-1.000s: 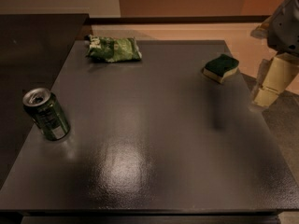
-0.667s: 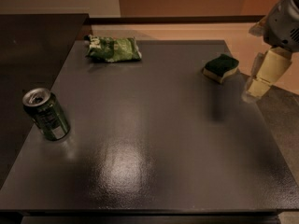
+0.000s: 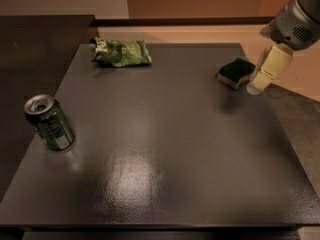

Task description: Pick sponge

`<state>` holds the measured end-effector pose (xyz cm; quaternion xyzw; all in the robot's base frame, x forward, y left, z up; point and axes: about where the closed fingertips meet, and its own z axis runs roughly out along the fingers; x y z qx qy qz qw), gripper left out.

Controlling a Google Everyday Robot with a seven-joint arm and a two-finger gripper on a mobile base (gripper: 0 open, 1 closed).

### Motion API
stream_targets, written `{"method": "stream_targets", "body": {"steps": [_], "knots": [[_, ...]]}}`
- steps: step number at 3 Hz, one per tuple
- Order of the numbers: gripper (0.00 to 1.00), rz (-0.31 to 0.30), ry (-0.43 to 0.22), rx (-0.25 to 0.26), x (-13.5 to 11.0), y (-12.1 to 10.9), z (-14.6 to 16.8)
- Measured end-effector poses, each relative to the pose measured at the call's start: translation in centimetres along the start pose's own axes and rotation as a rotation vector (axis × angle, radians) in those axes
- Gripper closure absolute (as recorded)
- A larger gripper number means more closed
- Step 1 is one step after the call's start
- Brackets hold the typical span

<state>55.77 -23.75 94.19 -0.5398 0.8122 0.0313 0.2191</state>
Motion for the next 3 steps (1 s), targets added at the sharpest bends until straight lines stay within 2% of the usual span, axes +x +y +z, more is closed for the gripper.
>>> {"method": "stream_targets", "body": {"steps": [3], "knots": [[0.0, 0.124, -0.087, -0.05, 2.1, -6.7, 6.0]]}}
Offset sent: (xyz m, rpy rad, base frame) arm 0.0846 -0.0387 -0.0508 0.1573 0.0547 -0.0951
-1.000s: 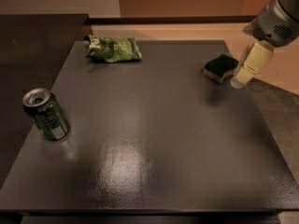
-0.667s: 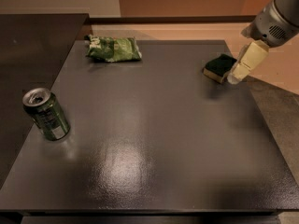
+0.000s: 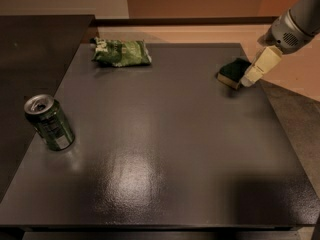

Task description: Pick sponge

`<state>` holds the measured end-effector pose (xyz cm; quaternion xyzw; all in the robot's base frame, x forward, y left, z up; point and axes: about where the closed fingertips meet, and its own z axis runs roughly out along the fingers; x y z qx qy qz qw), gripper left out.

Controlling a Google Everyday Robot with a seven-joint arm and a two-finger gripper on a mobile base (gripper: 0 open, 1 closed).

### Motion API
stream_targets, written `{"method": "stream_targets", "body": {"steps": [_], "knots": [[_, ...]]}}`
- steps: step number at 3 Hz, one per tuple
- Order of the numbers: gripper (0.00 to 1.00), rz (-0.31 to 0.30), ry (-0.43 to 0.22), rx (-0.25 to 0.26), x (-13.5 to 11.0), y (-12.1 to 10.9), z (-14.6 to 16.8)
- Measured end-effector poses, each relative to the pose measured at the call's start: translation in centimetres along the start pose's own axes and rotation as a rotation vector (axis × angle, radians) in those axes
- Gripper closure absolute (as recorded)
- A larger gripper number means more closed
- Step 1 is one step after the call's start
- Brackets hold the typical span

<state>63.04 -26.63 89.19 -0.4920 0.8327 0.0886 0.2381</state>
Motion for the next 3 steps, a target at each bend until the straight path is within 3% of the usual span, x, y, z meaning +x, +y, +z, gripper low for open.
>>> {"method": "stream_targets", "body": {"steps": [3], "knots": [[0.0, 0.041, -0.017, -0.028, 1.5, -2.2, 4.0]]}}
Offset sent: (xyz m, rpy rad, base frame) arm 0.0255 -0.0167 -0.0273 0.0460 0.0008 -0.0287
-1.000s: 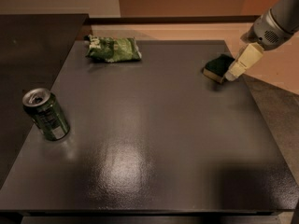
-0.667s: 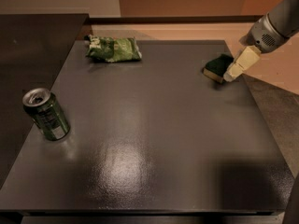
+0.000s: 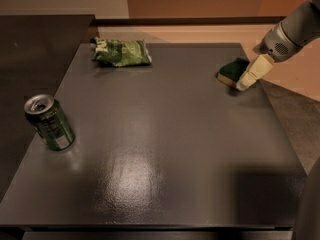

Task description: Pick sponge

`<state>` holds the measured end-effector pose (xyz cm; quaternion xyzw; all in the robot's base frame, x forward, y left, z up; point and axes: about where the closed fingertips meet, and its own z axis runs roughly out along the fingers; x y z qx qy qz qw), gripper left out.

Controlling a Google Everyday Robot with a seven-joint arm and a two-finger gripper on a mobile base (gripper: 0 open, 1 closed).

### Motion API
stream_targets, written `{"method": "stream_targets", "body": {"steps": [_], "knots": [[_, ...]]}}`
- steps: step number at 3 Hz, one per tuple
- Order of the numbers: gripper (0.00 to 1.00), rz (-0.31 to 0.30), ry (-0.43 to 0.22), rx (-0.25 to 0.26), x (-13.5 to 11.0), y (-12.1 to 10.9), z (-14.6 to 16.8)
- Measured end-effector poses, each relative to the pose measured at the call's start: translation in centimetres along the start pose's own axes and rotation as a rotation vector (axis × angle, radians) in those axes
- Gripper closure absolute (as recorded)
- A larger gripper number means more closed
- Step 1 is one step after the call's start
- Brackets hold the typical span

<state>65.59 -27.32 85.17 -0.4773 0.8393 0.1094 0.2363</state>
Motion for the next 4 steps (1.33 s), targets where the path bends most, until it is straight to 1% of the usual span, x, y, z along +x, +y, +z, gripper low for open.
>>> {"method": "stream_targets", "body": {"steps": [1, 2, 3, 4], "knots": [[0.0, 0.015, 0.007, -0.016, 0.34, -0.14, 1.37], [0.0, 0.016, 0.008, -0.02, 0.34, -0.11, 1.59], [0.18, 0.025, 0.017, -0.023, 0.32, -0.02, 2.06], [0.41, 0.027, 0.012, -0.019, 0.05, 0.15, 1.73]]}}
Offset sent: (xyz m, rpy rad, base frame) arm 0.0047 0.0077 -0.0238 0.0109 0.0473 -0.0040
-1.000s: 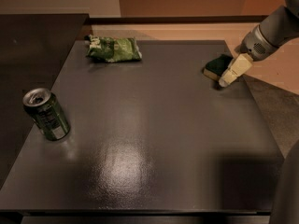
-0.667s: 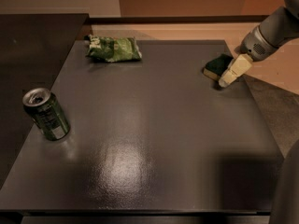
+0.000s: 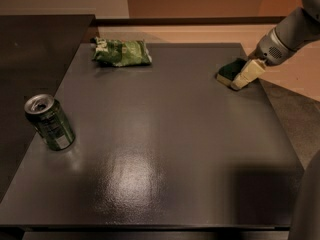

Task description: Pick sponge

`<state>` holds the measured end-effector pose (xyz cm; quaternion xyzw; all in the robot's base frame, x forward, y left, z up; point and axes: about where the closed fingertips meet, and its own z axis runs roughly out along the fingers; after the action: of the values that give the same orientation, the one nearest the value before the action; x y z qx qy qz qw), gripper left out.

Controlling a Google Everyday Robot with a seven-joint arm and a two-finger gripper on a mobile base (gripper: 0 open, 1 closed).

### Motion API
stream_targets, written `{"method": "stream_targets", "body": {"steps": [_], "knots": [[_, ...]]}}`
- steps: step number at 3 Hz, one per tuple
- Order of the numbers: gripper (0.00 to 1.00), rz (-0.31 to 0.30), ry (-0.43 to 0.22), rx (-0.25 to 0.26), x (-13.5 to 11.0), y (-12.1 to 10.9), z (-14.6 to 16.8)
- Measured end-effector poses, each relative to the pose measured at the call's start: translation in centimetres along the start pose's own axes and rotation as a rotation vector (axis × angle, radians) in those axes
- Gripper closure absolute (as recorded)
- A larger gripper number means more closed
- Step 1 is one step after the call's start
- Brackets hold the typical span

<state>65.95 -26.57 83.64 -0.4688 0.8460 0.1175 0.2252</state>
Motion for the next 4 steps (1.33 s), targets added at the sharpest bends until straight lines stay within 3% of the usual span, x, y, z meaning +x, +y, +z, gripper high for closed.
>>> {"method": "stream_targets", "body": {"steps": [2, 3, 4], "knots": [[0.87, 0.001, -0.013, 0.016, -1.5, 1.0, -1.7], [1.0, -0.004, -0.007, 0.017, -3.0, 2.3, -3.2], [1.0, -0.033, -0.002, 0.002, -4.8, 4.3, -4.7]]}}
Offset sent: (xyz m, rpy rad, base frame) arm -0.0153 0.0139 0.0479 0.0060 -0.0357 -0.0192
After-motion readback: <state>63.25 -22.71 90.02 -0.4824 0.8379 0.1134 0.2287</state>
